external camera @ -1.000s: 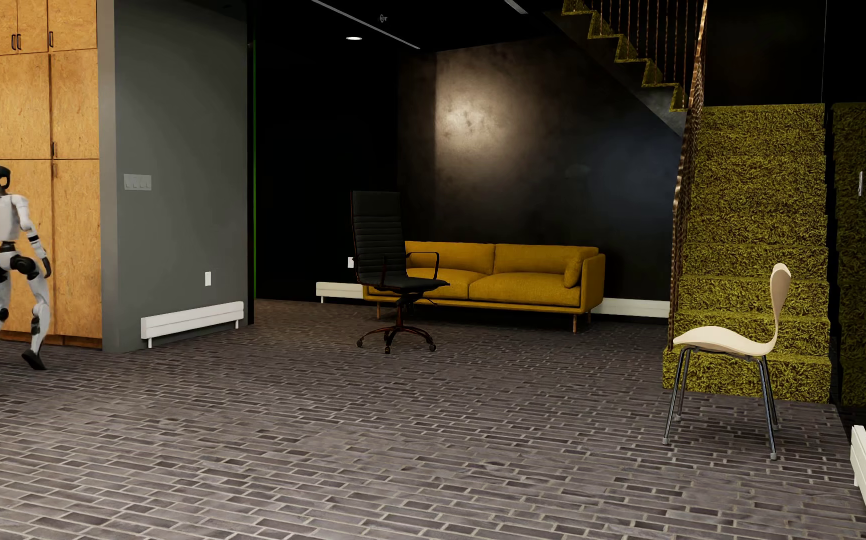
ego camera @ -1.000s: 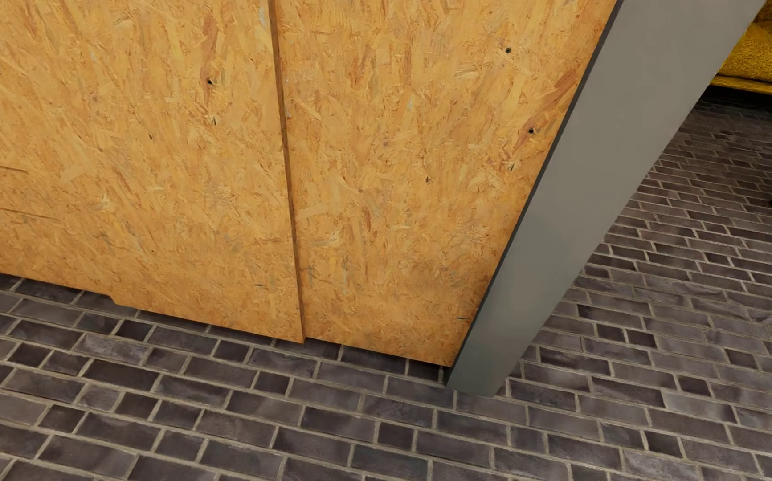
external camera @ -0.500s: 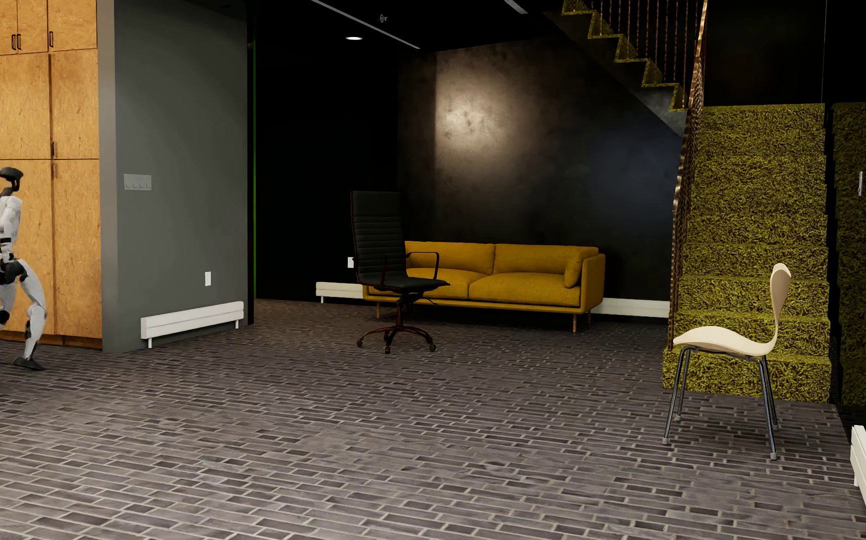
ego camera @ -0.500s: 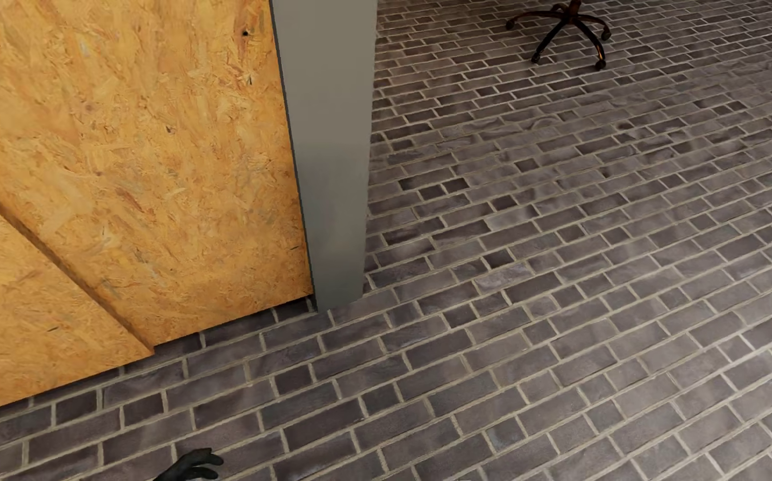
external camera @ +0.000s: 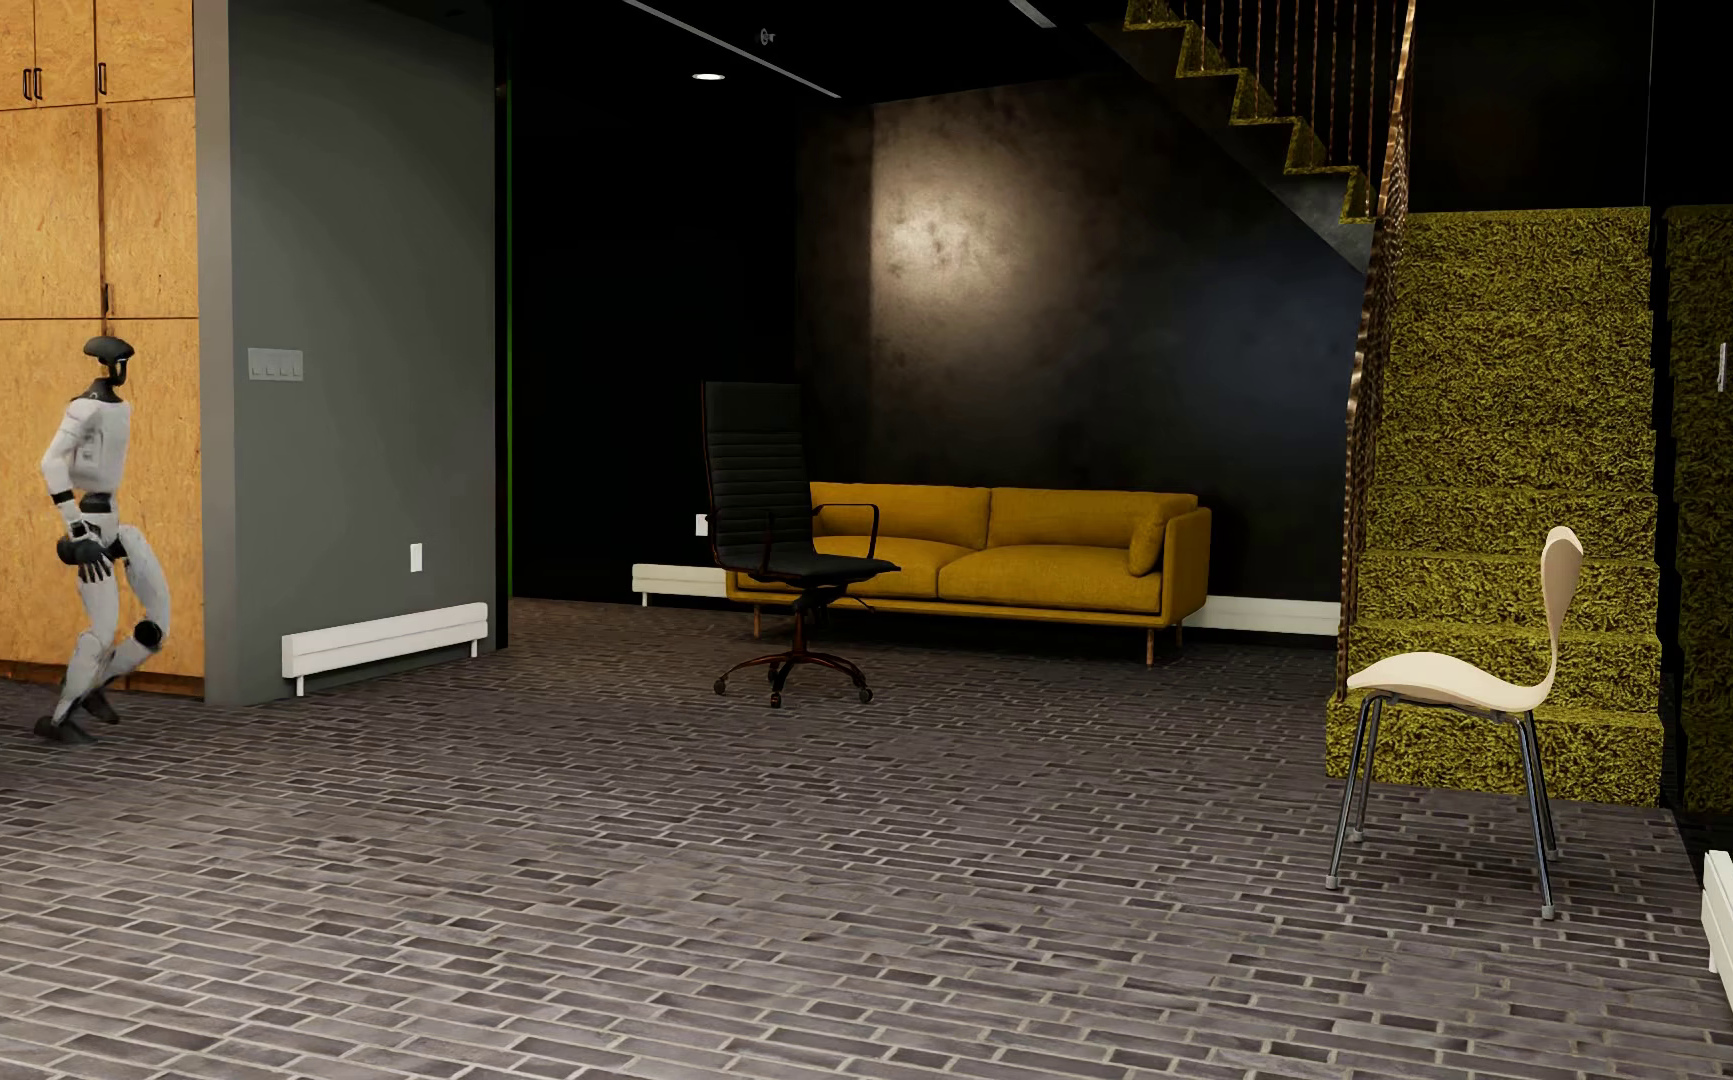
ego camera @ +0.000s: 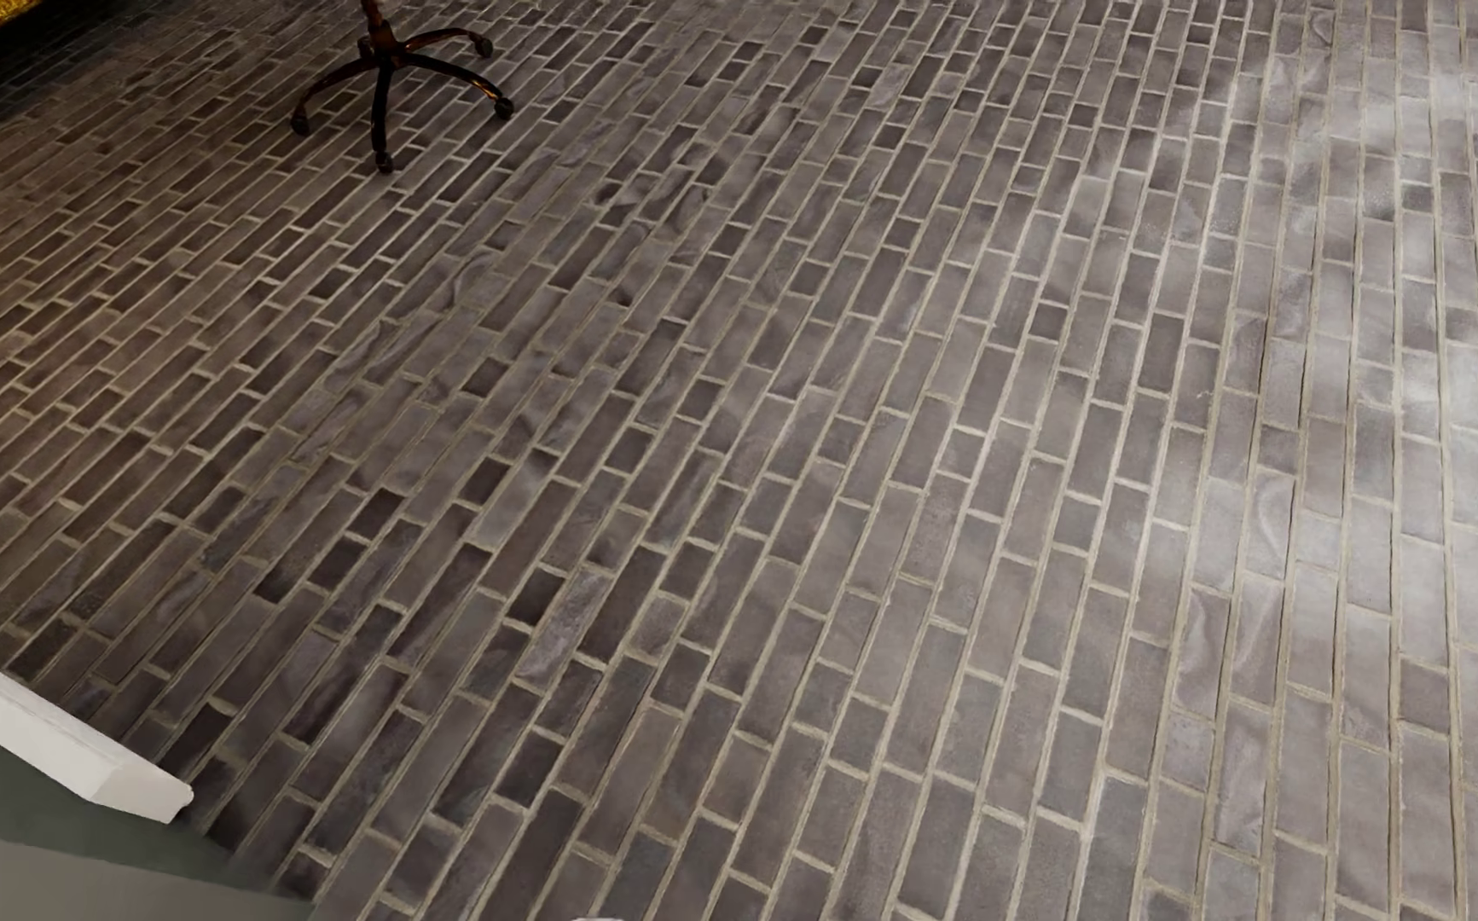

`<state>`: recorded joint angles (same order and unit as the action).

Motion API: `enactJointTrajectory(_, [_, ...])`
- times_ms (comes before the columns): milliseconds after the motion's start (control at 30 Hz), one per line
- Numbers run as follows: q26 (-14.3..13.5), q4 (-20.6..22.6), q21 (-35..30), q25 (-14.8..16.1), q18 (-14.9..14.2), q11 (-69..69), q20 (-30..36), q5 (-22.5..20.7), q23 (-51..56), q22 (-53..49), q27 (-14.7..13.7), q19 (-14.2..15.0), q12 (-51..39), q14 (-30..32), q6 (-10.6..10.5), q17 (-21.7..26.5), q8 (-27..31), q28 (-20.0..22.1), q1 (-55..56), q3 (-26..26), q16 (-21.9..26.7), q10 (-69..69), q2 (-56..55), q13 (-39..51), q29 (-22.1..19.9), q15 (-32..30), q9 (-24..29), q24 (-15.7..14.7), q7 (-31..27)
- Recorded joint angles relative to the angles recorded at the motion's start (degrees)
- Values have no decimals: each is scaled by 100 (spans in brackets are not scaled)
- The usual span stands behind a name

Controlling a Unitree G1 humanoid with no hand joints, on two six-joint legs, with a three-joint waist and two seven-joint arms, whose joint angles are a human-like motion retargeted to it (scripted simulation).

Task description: Walk to the light yellow chair

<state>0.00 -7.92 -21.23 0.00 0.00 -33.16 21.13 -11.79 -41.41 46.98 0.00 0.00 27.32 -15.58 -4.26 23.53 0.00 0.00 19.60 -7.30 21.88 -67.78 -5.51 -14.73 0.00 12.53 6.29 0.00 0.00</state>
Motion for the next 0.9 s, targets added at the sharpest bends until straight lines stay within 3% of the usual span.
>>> enactJointTrajectory(67, [0, 257, 150, 0, 0, 750, 162, 33, 453, 158, 0, 0, 218, 148, 83, 109, 0, 0, 939, -624, 40, 867, 1042, 295, 0, 749, -59, 0, 0])
enactJointTrajectory(200, [0, 87, -5, 0, 0, 1220, 352, 334, 1278, 640, 0, 0, 250, 616, 251, 373, 0, 0, 2110, -1496, 257, 3115, 2686, 971, 0, 1608, -49, 0, 0])
enactJointTrajectory(267, [0, -13, -336, 0, 0, 1131, 421, 713, 1135, 866, 0, 0, 154, 274, 305, 400, 0, 0, 2310, -1927, 337, 3120, 3092, 1103, 0, 1046, -136, 0, 0])
enactJointTrajectory(333, [0, 135, -717, 0, 0, 162, 432, 1049, 604, 1107, 0, 0, 42, 399, 570, 185, 0, 0, 2468, -2089, 383, 2052, 2974, 935, 0, -572, -217, 0, 0])
enactJointTrajectory(367, [0, 230, -994, 0, 0, -768, 612, 1236, 205, 1308, 0, 0, -120, 221, 679, 55, 0, 0, 2401, -1963, 346, 1295, 2650, 855, 0, -1570, -154, 0, 0])
enactJointTrajectory(400, [0, 512, -1194, 0, 0, -2003, 423, 1247, 217, 1243, 0, 0, -276, -150, 557, 165, 0, 0, 1800, -1662, 194, 1021, 2376, 644, 0, -2519, 155, 0, 0])
enactJointTrajectory(433, [0, 670, -1413, 0, 0, -3273, 467, 1282, -51, 1140, 0, 0, -432, -428, 520, 90, 0, 0, 1394, -1268, 76, 1052, 1658, 569, 0, -2506, 109, 0, 0])
enactJointTrajectory(500, [0, 873, -1644, 0, 0, -4505, 290, 1077, -322, 416, 0, 0, -645, -451, 334, -31, 0, 0, 98, -323, -46, 1737, 415, 41, 0, -1772, 103, 0, 0])
enactJointTrajectory(567, [0, 822, -1302, 0, 0, -3611, -118, 813, -643, -622, 0, 0, -766, -243, 153, -221, 0, 0, -1384, 503, -98, 2786, -818, -611, 0, -2003, 50, 0, 0])
enactJointTrajectory(633, [0, 660, -2016, 0, 0, -1317, -381, 688, -738, -1425, 0, 0, -1188, -133, 94, -20, 0, 0, -2582, 1236, 27, 3521, -1609, -957, 0, -2720, 59, 0, 0])
enactJointTrajectory(667, [0, 583, -2090, 0, 0, -207, -564, 699, -759, -1781, 0, 0, -1424, -279, 74, 35, 0, 0, -3107, 1567, 129, 3816, -1844, -1147, 0, -2214, 45, 0, 0])
enactJointTrajectory(733, [0, 393, -2253, 0, 0, 612, -745, 789, -724, -2220, 0, 0, -1933, -653, -10, 194, 0, 0, -3919, 2044, 315, 4003, -2383, -1459, 0, 606, -43, 0, 0])
enactJointTrajectory(767, [0, 194, -2250, 0, 0, 521, -1085, 919, -879, -2304, 0, 0, -2037, -603, -35, 199, 0, 0, -4202, 2414, 351, 3973, -2589, -1543, 0, 928, -41, 0, 0])
enactJointTrajectory(800, [0, -76, -2257, 0, 0, 506, -1162, 966, -1033, -2250, 0, 0, -2075, -173, -52, 179, 0, 0, -4383, 2730, 382, 3748, -2774, -1591, 0, 84, 1, 0, 0])
enactJointTrajectory(833, [0, -210, -2170, 0, 0, 55, -1195, 959, -1187, -2112, 0, 0, -1962, 746, -56, 103, 0, 0, -4449, 2841, 367, 3428, -2945, -1657, 0, -1484, -63, 0, 0])
enactJointTrajectory(867, [0, -518, -2170, 0, 0, -421, -1117, 648, -1366, -1851, 0, 0, -1853, 2041, -313, 39, 0, 0, -4116, 2660, 238, 2625, -3127, -1668, 0, -2651, -179, 0, 0])
enactJointTrajectory(900, [0, -496, -2292, 0, 0, -985, -1013, 409, -1498, -1472, 0, 0, -1666, 2949, -361, 13, 0, 0, -3881, 2299, 125, 1703, -2926, -1530, 0, -2703, -114, 0, 0])
